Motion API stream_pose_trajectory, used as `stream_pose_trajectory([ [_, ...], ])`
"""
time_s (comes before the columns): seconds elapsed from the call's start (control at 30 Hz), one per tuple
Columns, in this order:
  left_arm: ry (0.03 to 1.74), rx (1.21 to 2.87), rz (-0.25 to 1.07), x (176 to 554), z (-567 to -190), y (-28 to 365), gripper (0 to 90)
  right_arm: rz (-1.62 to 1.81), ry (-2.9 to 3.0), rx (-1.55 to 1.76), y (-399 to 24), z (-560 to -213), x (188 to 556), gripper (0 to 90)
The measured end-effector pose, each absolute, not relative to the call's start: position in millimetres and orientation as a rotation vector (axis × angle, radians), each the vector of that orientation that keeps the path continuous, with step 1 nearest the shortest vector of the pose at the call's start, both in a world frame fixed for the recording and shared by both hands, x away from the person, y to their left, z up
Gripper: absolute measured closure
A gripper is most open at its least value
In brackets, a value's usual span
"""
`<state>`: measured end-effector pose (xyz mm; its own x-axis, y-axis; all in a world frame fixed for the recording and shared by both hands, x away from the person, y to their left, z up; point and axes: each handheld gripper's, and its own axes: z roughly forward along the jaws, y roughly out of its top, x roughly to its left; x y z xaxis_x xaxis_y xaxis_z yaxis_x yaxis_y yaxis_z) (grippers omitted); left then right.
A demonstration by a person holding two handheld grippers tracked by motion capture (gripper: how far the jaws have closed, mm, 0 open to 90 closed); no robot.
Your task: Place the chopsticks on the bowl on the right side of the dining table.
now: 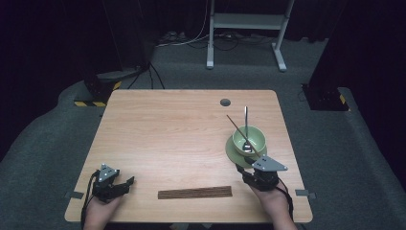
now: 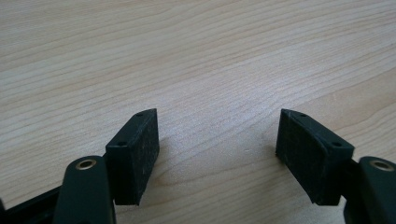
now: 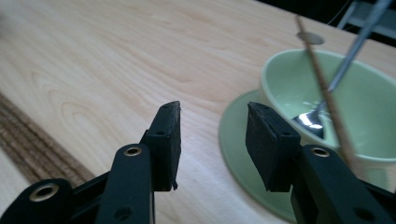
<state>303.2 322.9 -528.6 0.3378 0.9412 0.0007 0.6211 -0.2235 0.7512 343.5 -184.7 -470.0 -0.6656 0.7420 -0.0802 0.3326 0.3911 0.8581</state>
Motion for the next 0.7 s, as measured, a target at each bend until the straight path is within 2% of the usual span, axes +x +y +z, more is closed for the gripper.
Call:
stream_pose_trajectory([
  [0.7,1.365,1.943,0.619,303,-529,323,30.2,1.159,2.435,0.833,-138,-503,339,50.8],
])
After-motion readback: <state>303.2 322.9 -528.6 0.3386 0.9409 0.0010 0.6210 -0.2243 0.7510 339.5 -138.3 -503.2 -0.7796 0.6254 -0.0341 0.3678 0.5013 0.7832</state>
